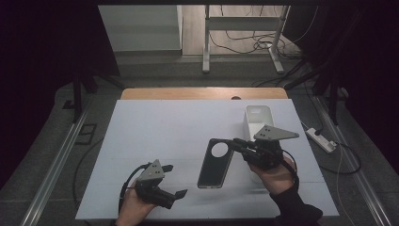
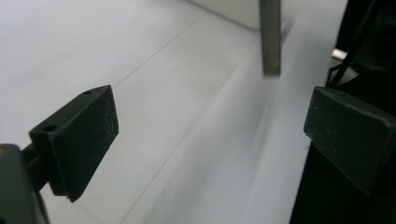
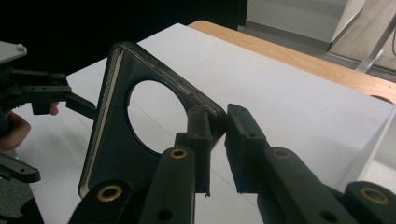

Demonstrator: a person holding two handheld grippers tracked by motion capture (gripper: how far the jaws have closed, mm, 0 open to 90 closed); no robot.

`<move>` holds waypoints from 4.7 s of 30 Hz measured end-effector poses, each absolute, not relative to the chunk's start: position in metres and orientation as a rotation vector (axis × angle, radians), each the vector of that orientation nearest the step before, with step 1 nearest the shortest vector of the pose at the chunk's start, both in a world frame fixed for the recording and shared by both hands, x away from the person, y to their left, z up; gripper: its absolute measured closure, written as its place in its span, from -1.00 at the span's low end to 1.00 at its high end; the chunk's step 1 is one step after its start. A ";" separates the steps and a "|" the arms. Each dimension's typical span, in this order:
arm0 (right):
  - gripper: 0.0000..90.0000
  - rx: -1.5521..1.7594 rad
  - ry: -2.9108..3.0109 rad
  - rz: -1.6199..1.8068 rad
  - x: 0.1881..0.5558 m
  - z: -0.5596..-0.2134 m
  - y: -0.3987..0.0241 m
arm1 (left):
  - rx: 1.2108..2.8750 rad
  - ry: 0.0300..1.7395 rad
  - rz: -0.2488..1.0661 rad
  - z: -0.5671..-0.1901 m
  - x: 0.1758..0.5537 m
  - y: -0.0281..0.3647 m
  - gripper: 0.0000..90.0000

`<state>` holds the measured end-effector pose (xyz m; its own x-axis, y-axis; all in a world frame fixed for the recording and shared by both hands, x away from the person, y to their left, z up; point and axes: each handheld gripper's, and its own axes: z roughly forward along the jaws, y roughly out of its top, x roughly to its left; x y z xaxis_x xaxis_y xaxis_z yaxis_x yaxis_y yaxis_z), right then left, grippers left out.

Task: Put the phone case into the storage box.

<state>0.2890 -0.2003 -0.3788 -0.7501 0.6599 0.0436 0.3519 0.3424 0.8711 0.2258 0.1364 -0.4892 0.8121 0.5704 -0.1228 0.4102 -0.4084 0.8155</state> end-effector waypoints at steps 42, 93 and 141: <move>0.78 0.945 2.142 1.329 0.337 -0.337 -0.236 | 1.903 1.009 0.333 -0.514 0.167 0.224 -1.00; 0.78 1.046 1.961 1.226 0.410 -0.324 -0.293 | 1.930 1.068 0.345 -0.518 0.160 0.233 -1.00; 0.78 0.929 1.941 1.062 0.480 -0.354 -0.318 | 1.948 1.076 0.348 -0.519 0.159 0.232 -1.00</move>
